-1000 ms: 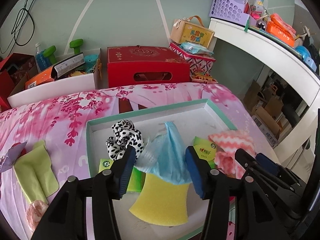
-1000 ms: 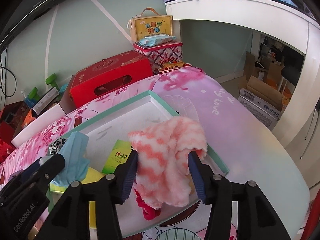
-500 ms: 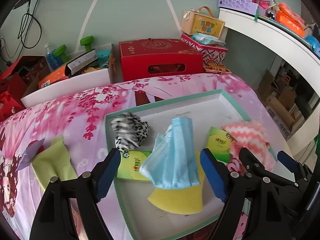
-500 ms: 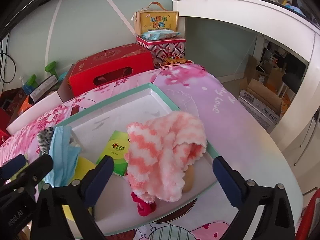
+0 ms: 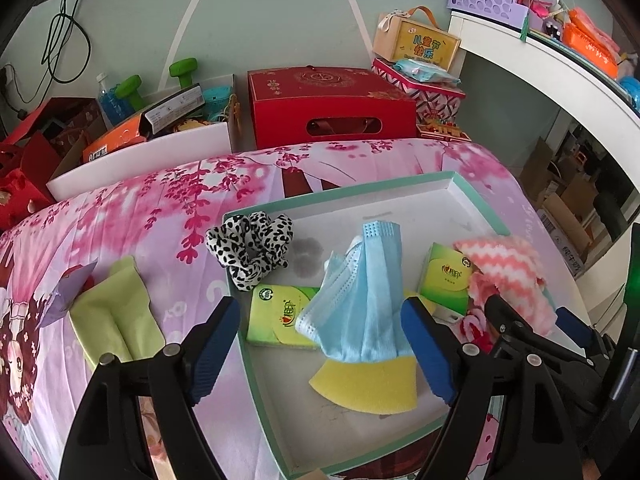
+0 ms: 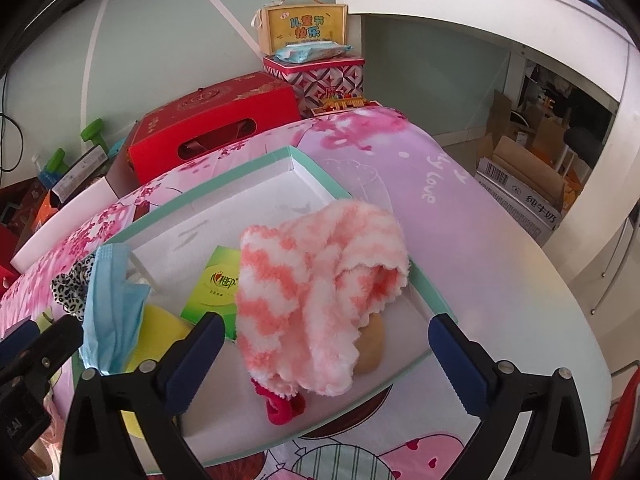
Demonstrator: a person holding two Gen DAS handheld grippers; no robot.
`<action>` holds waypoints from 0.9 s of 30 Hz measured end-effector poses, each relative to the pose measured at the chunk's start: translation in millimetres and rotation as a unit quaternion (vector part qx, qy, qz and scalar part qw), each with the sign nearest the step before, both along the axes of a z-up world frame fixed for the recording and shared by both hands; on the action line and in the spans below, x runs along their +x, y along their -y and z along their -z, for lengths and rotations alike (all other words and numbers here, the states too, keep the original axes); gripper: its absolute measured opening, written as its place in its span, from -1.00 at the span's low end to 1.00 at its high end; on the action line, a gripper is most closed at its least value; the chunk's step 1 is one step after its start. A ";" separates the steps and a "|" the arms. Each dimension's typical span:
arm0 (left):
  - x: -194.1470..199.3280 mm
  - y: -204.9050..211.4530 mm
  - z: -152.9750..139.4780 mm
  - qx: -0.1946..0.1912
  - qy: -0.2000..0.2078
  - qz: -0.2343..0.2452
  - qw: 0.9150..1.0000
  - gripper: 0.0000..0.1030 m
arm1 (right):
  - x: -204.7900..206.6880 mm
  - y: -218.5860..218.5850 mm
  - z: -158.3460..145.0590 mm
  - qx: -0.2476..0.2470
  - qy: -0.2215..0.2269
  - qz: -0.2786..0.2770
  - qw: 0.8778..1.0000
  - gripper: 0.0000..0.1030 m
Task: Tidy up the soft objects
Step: 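Open both tools to drop the mask and towel into the tray, then move both tools away from the tray toward the remaining items on the bed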
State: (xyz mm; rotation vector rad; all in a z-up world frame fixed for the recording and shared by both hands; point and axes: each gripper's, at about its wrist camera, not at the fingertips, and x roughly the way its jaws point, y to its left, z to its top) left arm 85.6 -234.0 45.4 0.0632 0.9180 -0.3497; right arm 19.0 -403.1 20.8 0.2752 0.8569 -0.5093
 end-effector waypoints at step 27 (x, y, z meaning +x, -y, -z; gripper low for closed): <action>14.1 -73.8 15.5 0.004 -0.026 -0.119 0.993 0.62 | -2.0 -9.9 -7.5 0.001 0.005 -0.015 1.000 1.00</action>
